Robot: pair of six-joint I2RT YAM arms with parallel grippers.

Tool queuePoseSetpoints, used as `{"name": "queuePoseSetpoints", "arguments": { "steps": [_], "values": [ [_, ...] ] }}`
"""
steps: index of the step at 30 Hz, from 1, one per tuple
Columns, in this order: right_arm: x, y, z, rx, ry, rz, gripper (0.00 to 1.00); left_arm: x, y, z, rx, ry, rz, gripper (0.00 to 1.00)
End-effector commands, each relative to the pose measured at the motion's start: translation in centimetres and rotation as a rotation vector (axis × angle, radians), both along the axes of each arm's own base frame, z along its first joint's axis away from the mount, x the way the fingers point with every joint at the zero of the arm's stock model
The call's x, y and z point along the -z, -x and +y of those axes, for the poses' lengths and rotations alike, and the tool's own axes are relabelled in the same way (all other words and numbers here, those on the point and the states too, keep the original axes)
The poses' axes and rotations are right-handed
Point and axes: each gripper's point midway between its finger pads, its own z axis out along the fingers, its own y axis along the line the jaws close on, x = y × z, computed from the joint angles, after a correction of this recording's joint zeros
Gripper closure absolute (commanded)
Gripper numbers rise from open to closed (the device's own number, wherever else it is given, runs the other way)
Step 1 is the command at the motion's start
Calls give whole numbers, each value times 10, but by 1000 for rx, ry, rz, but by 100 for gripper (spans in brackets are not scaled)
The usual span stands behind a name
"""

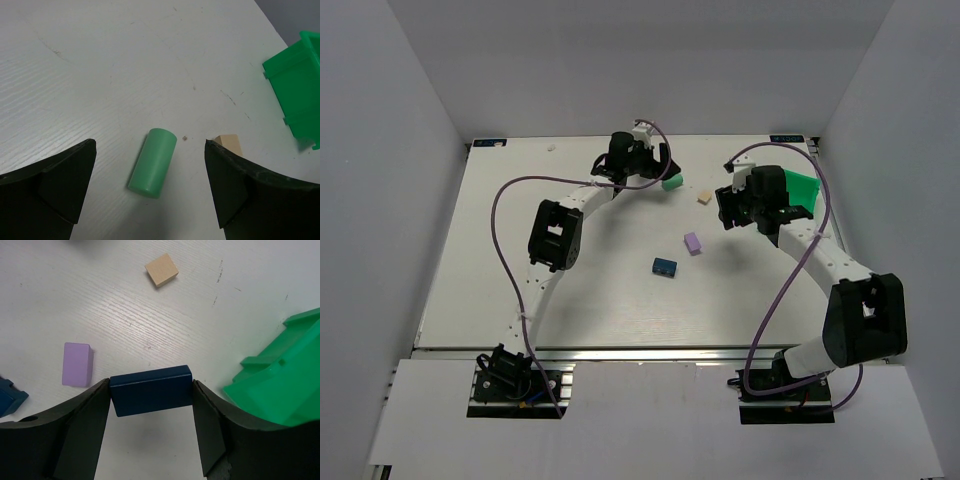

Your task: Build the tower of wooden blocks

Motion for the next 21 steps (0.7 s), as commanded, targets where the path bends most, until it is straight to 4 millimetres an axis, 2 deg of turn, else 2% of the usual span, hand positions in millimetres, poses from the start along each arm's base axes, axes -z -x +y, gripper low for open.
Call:
{"name": "queuePoseSetpoints", "arguments": {
  "steps": [1, 4, 5, 6, 8, 9, 10, 11, 12, 15, 16, 18, 19, 20, 21],
  "values": [
    [-23, -5, 0, 27, -40, -63, 95, -41, -1, 3, -9, 23, -61, 2],
    [-35, -4, 3, 72, -92, -57, 94, -60, 1, 10, -41, 6, -67, 2],
    [-33, 1, 3, 141, -145, -5, 94, -64, 4, 13, -53, -8, -54, 2],
    [-40, 0, 6, 187, -193, 8, 94, -93, 4, 21, -89, -9, -84, 2],
    [-35, 8, 6, 309, -258, 80, 94, -91, 16, 39, -132, -47, -34, 2],
    [-30, 12, 8, 340, -271, 102, 94, -105, 29, 56, -182, -64, -30, 2],
    [-28, 18, 17, 338, -284, 114, 93, -110, 37, 67, -218, -77, -21, 2],
    [-24, 20, 17, 402, -312, 127, 92, -119, 46, 78, -252, -79, -25, 2],
    [-16, 27, 25, 404, -315, 151, 91, -127, 67, 102, -333, -101, -21, 2],
    [-6, 36, 35, 483, -333, 198, 90, -141, 100, 133, -422, -112, -32, 2],
    [-4, 38, 47, 470, -331, 215, 91, -147, 123, 151, -471, -126, -30, 2],
    [-2, 40, 54, 494, -311, 222, 91, -140, 146, 175, -562, -159, 17, 2],
    [9, 50, 62, 508, -285, 274, 91, -157, 159, 194, -641, -151, 1, 2],
    [1, 46, 67, 523, -282, 256, 89, -132, 178, 207, -693, -175, 97, 2],
    [9, 48, 75, 519, -250, 272, 88, -127, 188, 218, -739, -179, 132, 2]
  ]
}}
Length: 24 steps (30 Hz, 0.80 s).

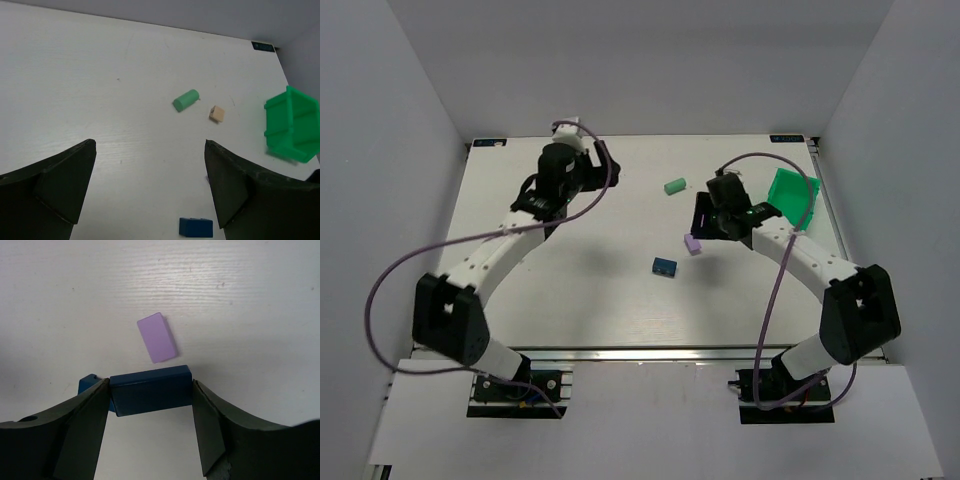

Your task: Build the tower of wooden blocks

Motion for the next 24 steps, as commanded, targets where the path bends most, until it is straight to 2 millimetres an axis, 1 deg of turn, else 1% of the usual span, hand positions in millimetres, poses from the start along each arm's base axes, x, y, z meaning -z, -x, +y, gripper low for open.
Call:
{"name": "queuePoseSetpoints", "arguments": {
  "steps": [1, 2, 3, 4, 5, 6, 7, 8, 9, 11, 12, 13, 15, 17, 18, 19, 20, 22, 24],
  "values": [
    [2, 5, 8, 143, 38, 68, 88, 46, 38, 55, -262, -29, 181, 2],
    [-2, 2, 8, 173, 54, 61, 87, 54, 57, 67, -309, -22, 226, 2],
    [7, 7, 17, 163, 70, 92, 87, 56, 66, 72, -328, -25, 238, 2],
    [11, 9, 21, 165, 70, 109, 87, 62, 77, 79, -354, -45, 267, 2],
    [14, 11, 28, 150, 70, 119, 88, 54, 86, 88, -400, -18, 254, 2],
    [17, 13, 40, 126, 75, 130, 90, 63, 96, 95, -422, -25, 275, 2],
    [20, 14, 46, 117, 81, 137, 92, 67, 104, 100, -437, -25, 291, 2],
    [22, 16, 48, 121, 105, 146, 93, 67, 109, 105, -453, -19, 286, 2],
    [25, 16, 58, 108, 121, 157, 93, 68, 118, 109, -455, -14, 277, 2],
    [31, 20, 61, 118, 155, 191, 92, 69, 126, 116, -468, -12, 274, 2],
    [38, 23, 66, 110, 170, 206, 92, 63, 130, 121, -487, -7, 252, 2],
    [34, 21, 73, 107, 160, 200, 92, 68, 134, 125, -495, -16, 259, 2],
    [32, 24, 86, 93, 150, 197, 92, 68, 140, 132, -517, -24, 248, 2],
    [30, 24, 91, 87, 155, 188, 92, 66, 142, 135, -531, -30, 239, 2],
    [33, 28, 92, 87, 178, 202, 92, 66, 142, 136, -534, -32, 237, 2],
    [28, 26, 95, 86, 176, 195, 92, 63, 142, 135, -527, -20, 229, 2],
    [29, 27, 96, 82, 182, 202, 92, 63, 142, 133, -517, -19, 226, 2],
    [34, 34, 98, 70, 193, 225, 91, 63, 142, 129, -495, -8, 225, 2],
    [39, 39, 100, 77, 196, 239, 90, 64, 143, 130, -495, -10, 229, 2]
  ]
}}
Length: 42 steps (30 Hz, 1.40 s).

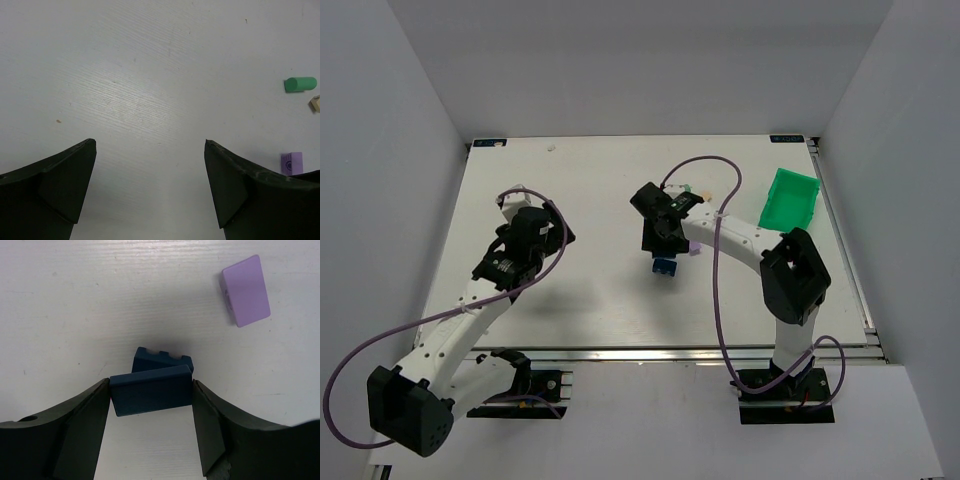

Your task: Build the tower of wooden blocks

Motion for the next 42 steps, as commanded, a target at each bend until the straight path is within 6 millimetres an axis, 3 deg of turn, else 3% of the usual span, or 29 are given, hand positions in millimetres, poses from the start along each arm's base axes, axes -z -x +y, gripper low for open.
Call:
{"name": "queuePoseSetpoints", "arguments": {
  "steps": [1, 14, 42],
  "values": [
    [2, 7, -5, 42, 37, 19, 90, 0, 3, 2, -8, 1, -9, 2],
    [14, 9, -6, 87, 59, 63, 84, -2, 6, 2, -1, 15, -31, 2],
    [21, 7, -2, 193, 72, 94, 74, 1, 8, -9, 62, 37, -27, 2]
  ]
}}
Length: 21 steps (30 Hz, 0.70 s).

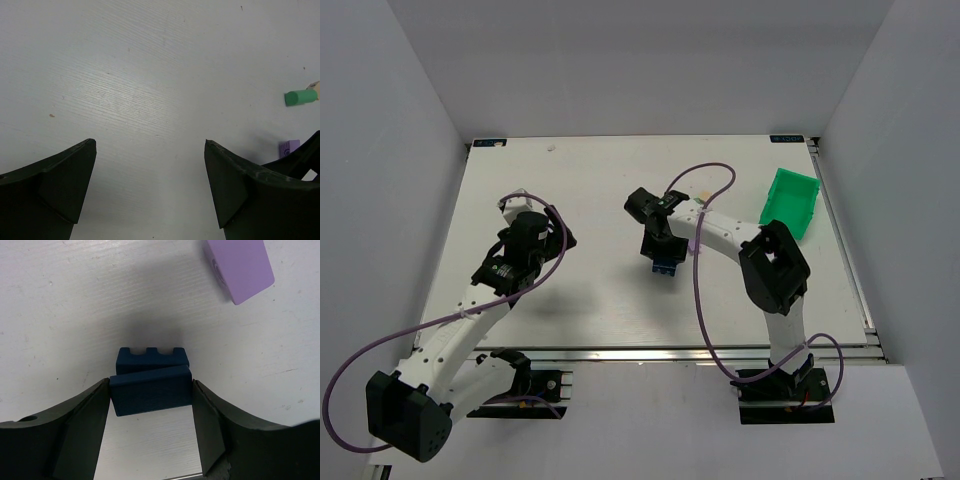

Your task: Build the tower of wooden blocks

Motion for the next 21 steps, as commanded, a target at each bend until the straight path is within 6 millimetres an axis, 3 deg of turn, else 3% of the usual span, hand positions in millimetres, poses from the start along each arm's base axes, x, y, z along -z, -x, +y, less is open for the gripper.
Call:
{"name": "queuePoseSetpoints", "arguments": {
  "steps": [1, 21],
  "values": [
    [-8, -7, 1, 36, 9, -26, 73, -9, 0, -4, 21, 20, -39, 2],
    [-1, -4, -1, 43, 9, -12, 66, -11, 2, -9, 51, 36, -49, 2]
  ]
}}
